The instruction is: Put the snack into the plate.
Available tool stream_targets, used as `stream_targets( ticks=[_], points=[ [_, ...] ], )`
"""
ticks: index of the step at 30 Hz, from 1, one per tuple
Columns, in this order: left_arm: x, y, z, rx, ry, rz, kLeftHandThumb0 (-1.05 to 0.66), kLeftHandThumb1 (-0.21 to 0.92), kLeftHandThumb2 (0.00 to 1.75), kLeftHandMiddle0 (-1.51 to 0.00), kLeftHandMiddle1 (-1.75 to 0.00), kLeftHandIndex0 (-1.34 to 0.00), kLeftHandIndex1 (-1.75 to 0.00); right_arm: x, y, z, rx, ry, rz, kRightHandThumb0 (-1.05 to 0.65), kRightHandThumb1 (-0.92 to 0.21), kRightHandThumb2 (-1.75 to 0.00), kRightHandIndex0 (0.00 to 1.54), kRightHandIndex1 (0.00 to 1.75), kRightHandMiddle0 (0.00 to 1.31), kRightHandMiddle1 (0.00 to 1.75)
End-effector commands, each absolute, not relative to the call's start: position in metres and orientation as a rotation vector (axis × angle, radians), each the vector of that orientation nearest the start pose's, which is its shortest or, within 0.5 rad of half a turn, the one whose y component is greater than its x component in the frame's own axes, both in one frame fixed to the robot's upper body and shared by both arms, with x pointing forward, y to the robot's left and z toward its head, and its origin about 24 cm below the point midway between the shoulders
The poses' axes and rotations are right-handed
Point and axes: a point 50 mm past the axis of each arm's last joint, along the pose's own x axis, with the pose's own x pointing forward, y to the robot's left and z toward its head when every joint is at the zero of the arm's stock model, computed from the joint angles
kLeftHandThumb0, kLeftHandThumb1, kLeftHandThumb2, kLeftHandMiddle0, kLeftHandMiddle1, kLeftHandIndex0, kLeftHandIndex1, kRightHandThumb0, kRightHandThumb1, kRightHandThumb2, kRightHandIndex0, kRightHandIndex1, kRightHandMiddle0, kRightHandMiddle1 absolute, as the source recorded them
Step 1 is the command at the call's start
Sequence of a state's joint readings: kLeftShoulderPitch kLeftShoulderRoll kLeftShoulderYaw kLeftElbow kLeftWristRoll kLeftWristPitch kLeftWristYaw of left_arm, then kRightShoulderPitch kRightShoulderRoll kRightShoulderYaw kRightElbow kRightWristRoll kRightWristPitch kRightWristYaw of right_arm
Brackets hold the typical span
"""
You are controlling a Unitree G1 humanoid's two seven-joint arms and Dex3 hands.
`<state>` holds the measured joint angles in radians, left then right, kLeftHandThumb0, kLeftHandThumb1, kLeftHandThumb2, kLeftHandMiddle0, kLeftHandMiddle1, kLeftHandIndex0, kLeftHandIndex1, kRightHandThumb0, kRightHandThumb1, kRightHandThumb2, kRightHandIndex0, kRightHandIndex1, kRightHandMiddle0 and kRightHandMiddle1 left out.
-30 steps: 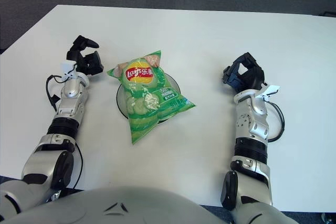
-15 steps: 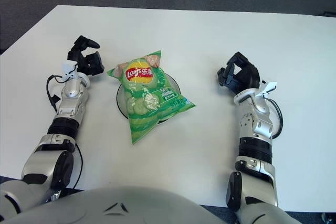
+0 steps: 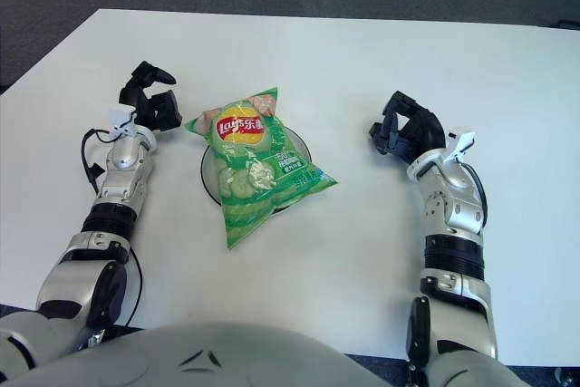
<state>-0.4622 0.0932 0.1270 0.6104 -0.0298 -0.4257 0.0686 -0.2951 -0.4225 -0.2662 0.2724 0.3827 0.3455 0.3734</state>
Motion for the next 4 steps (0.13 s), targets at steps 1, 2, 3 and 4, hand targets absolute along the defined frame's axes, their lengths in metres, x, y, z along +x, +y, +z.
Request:
stream_targets(
  ticks=[1,2,3,4],
  points=[
    [0.3134,0.1718,0.0374,0.007,-0.155,0.102,-0.47,0.35,1.28,-1.31,-1.75,-0.59,-1.75,0.2846,-0.2642,0.0388,0.111,0.416,0.154,-0.48,-0.34,-1.30,1.39,1.75,0.60,1.75],
    [0.3134,0.1718,0.0375,0.007,-0.156,0.102,-0.47,0.35,1.28,-1.31,-1.75,-0.59,-1.75,0.2847,-0.2641,0.0390,0.104,0.421,0.155,-0.47,-0.35,-1.29,1.39,1.75,0.59,1.75],
    [0.3132,0.1719,0.0375,0.008,-0.158,0.101,-0.47,0.35,1.28,-1.31,-1.75,-0.59,-1.75,0.2849,-0.2640,0.0395,0.102,0.421,0.150,-0.47,-0.35,-1.28,1.38,1.75,0.59,1.75],
    [0.3131,0.1719,0.0375,0.009,-0.160,0.101,-0.47,0.35,1.28,-1.31,-1.75,-0.59,-1.75,0.2851,-0.2639,0.0399,0.103,0.420,0.146,-0.47,-0.36,-1.27,1.37,1.75,0.58,1.75]
  ],
)
